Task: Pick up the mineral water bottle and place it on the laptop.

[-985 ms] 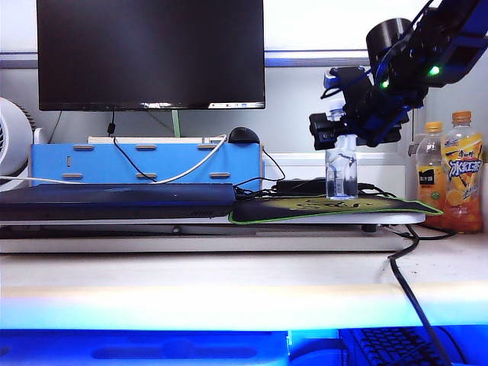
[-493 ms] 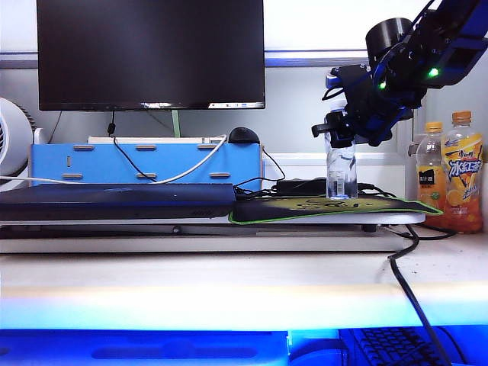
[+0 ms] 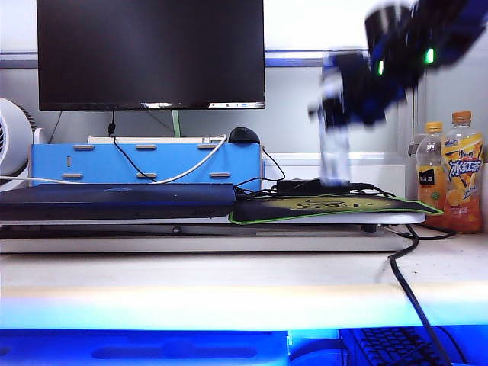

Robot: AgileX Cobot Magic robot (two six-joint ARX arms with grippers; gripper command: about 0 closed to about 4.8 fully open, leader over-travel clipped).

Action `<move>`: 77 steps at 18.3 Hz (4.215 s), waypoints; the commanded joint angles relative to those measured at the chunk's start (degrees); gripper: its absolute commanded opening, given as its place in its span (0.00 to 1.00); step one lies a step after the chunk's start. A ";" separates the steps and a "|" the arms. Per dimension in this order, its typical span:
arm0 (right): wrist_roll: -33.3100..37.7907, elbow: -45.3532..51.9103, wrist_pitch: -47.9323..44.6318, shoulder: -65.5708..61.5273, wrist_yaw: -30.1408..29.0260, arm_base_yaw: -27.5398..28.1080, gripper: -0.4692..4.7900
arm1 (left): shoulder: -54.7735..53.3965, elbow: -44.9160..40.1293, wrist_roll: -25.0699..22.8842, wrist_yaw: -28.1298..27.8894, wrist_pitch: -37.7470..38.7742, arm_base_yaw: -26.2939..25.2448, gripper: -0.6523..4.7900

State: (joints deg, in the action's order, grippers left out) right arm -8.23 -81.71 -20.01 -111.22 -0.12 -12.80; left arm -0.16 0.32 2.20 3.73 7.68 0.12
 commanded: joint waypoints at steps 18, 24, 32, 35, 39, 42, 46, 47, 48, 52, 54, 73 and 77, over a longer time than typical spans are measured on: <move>0.72 -2.78 -3.32 2.67 -19.04 -21.62 0.09 | 0.11 0.09 -0.04 0.15 -0.44 -0.02 0.12; 0.72 -2.75 -1.40 -1.73 -18.99 -21.53 0.09 | 0.11 0.09 -0.04 0.15 -0.44 -0.02 0.12; 0.66 -2.75 -1.60 -2.54 -19.12 -21.53 0.97 | 0.11 0.09 -0.04 0.17 -0.44 -0.02 0.12; -0.09 -2.75 -1.60 -2.34 -19.08 -21.57 1.00 | 0.11 0.09 -0.04 0.15 -0.44 -0.02 0.12; -3.63 -2.75 -0.15 4.11 -15.56 -21.22 1.00 | 0.11 0.09 -0.04 0.15 -0.44 -0.02 0.12; -4.22 -2.75 1.53 11.43 -12.76 -20.74 1.00 | 0.11 0.09 -0.04 0.15 -0.44 -0.02 0.12; -4.26 -2.75 8.11 22.97 -8.48 -20.72 1.00 | 0.11 0.09 -0.04 0.15 -0.44 -0.02 0.12; -4.28 -2.75 8.98 25.53 -7.85 -20.72 1.00 | 0.11 0.09 -0.04 0.15 -0.44 -0.02 0.12; -4.28 -2.75 10.34 29.03 -7.15 -20.72 1.00 | 0.11 0.09 -0.04 0.15 -0.44 -0.02 0.12; -4.28 -2.75 18.23 44.39 -2.69 -20.72 0.43 | 0.11 0.09 -0.04 0.15 -0.44 -0.02 0.12; -5.86 -2.75 22.45 50.66 0.31 -20.72 0.18 | 0.11 0.09 -0.04 0.15 -0.44 -0.02 0.12; -11.21 21.42 37.46 85.18 19.69 -12.04 0.11 | 0.11 0.09 -0.04 0.15 -0.44 -0.02 0.12; -3.21 41.99 25.55 90.51 13.79 -4.79 0.11 | 0.11 0.09 -0.04 0.15 -0.44 -0.02 0.12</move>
State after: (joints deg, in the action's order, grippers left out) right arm -15.35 -42.50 9.67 -21.61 15.29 -18.68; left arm -0.16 0.32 2.20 3.75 7.70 0.12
